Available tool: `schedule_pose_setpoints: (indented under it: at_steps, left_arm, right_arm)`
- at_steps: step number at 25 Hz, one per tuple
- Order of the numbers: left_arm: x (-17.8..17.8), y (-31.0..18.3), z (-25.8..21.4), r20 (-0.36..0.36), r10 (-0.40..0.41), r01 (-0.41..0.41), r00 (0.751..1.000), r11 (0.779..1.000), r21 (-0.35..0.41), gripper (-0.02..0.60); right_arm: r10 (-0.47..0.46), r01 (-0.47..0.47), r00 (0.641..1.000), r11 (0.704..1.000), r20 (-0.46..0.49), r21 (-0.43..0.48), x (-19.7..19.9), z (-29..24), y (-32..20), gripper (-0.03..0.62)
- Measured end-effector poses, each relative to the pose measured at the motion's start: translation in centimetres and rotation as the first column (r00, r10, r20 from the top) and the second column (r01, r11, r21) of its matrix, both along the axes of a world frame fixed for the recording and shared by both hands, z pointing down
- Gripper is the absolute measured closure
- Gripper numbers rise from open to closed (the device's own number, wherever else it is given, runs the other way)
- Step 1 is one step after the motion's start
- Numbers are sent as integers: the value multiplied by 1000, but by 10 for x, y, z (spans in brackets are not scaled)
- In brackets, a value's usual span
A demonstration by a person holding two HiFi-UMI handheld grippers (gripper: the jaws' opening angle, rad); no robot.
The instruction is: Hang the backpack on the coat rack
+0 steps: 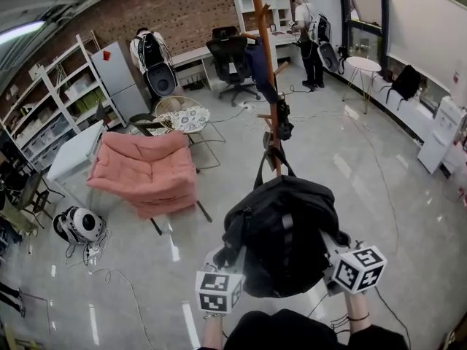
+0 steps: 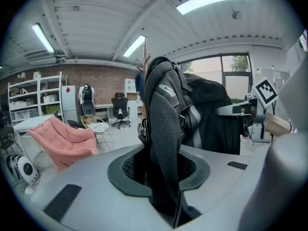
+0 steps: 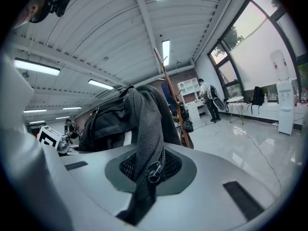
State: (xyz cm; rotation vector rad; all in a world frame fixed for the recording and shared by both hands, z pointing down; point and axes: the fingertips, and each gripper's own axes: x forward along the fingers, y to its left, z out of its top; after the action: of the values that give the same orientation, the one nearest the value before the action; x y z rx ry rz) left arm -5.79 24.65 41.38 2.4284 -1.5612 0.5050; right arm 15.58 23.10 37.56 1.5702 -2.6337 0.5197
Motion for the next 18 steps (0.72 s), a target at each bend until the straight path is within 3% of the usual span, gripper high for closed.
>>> schedule_pose_setpoints:
  at_steps: [9, 18]
  left_arm:
    - [-2, -38, 8, -10, -22, 22, 1000, 999, -44, 477]
    - [-24, -98, 27, -15, 4, -6, 1000, 997, -79, 477]
  right_arm:
    - [-10, 9, 1000, 999, -3, -39, -3, 6, -43, 566]
    - [27, -27, 1000, 997, -8, -70, -26, 21, -98, 566]
